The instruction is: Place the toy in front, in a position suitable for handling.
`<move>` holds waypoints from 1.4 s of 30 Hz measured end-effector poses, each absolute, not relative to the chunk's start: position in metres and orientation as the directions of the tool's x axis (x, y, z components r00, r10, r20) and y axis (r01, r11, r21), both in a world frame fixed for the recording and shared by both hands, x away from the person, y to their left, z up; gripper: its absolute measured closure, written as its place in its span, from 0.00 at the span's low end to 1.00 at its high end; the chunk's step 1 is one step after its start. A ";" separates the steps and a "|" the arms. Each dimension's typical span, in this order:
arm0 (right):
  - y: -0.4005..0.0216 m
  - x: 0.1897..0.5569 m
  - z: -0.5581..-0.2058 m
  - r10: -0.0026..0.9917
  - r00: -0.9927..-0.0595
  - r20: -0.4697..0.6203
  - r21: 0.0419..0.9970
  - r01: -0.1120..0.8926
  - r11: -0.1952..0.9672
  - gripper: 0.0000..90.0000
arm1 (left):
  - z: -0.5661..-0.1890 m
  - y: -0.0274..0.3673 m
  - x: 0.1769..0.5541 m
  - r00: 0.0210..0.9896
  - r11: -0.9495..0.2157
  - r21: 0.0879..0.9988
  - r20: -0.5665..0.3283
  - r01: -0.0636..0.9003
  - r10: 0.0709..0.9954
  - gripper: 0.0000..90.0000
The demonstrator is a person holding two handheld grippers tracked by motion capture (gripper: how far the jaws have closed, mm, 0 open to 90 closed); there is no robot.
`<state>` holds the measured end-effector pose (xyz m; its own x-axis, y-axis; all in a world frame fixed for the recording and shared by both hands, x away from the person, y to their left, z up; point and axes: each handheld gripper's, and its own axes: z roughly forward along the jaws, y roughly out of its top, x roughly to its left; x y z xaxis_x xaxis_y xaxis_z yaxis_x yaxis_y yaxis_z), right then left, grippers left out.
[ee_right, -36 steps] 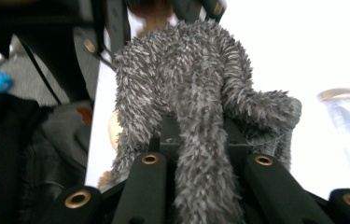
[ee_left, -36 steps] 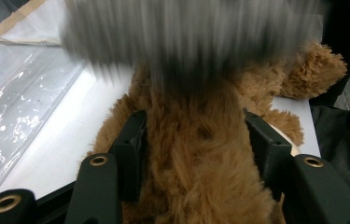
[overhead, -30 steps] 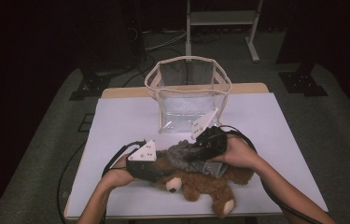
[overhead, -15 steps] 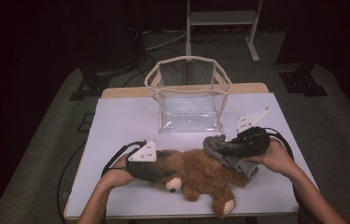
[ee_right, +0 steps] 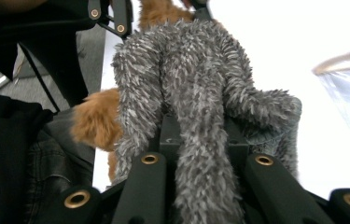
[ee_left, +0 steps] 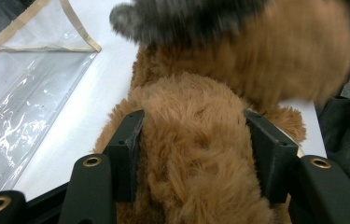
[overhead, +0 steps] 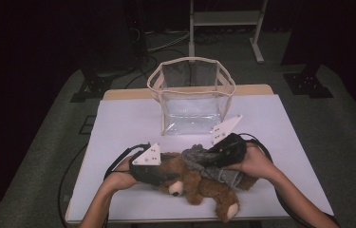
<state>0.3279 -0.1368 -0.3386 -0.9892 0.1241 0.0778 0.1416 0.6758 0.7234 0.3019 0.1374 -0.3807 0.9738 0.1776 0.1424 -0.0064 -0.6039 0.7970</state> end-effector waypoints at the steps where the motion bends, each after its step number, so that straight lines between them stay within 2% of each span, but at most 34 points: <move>1: -0.133 0.327 -0.340 0.122 -0.990 0.076 0.717 0.139 0.683 0.84 | -0.381 0.138 0.302 0.974 -0.603 0.797 0.145 -0.009 0.177 0.49; 5: -0.141 0.327 -0.341 0.135 -0.988 0.071 0.719 0.144 0.680 0.84 | -0.382 0.139 0.302 0.974 -0.598 0.802 0.141 -0.009 0.175 0.49; 15: -0.219 0.311 -0.356 0.286 -0.951 0.118 0.740 0.276 0.613 0.83 | -0.381 0.139 0.301 0.975 -0.596 0.803 0.141 -0.011 0.172 0.49; 23: -0.255 0.296 -0.366 0.336 -0.930 0.151 0.749 0.329 0.575 0.83 | -0.381 0.138 0.301 0.975 -0.600 0.800 0.145 -0.016 0.167 0.49; 28: -0.250 0.303 -0.352 0.328 -0.936 0.126 0.766 0.302 0.568 0.83 | -0.381 0.138 0.302 0.975 -0.602 0.799 0.145 -0.016 0.167 0.49; 33: -0.212 0.326 -0.335 0.270 -0.958 0.093 0.775 0.240 0.584 0.83 | -0.381 0.138 0.301 0.975 -0.600 0.800 0.146 -0.018 0.165 0.49; 38: -0.175 0.337 -0.337 0.209 -0.974 0.083 0.762 0.197 0.617 0.83 | -0.381 0.139 0.301 0.976 -0.602 0.798 0.152 -0.027 0.158 0.49; 42: -0.163 0.338 -0.343 0.193 -0.978 0.084 0.743 0.190 0.641 0.83 | -0.381 0.139 0.301 0.976 -0.602 0.798 0.154 -0.030 0.156 0.49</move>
